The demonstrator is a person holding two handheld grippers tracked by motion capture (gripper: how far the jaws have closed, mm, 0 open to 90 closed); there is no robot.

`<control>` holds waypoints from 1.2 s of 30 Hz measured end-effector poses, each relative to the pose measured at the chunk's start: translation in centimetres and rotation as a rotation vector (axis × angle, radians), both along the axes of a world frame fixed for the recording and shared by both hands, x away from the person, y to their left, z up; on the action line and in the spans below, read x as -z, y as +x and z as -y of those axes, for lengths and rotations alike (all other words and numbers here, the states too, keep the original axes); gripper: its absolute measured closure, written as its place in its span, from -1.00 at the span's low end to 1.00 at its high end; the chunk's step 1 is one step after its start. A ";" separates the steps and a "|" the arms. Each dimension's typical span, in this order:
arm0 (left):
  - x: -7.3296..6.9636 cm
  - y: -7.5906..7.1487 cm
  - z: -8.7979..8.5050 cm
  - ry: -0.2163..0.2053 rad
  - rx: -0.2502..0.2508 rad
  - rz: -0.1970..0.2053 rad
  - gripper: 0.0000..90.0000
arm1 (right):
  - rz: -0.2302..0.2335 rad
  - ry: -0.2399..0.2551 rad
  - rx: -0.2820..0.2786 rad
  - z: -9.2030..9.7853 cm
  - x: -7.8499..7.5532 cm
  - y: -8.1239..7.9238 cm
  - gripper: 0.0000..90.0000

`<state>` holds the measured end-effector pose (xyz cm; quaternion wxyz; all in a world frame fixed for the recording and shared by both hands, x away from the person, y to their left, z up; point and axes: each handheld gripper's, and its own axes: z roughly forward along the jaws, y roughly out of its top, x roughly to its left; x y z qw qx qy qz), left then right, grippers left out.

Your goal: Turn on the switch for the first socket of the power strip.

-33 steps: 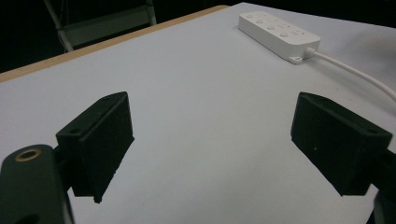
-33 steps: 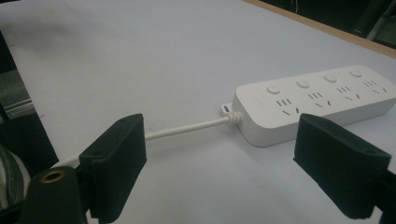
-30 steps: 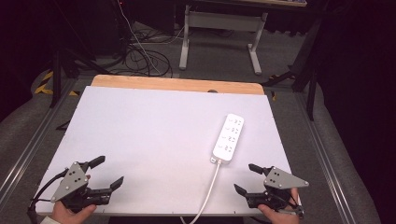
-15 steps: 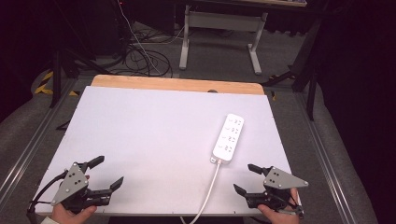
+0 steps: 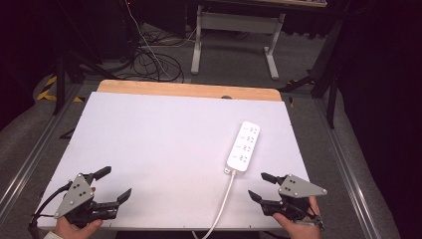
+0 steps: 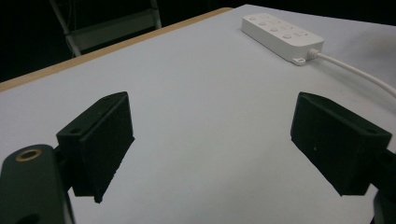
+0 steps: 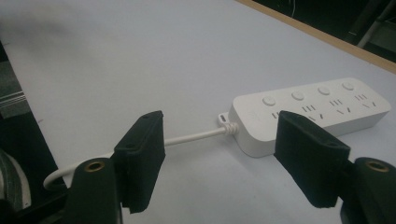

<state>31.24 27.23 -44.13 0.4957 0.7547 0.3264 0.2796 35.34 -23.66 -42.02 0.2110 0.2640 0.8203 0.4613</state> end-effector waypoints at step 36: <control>-0.1 -0.1 -0.1 -0.008 0.000 0.000 -0.67 | -0.020 -0.061 -0.022 -4.2 -4.8 5.8 -0.15</control>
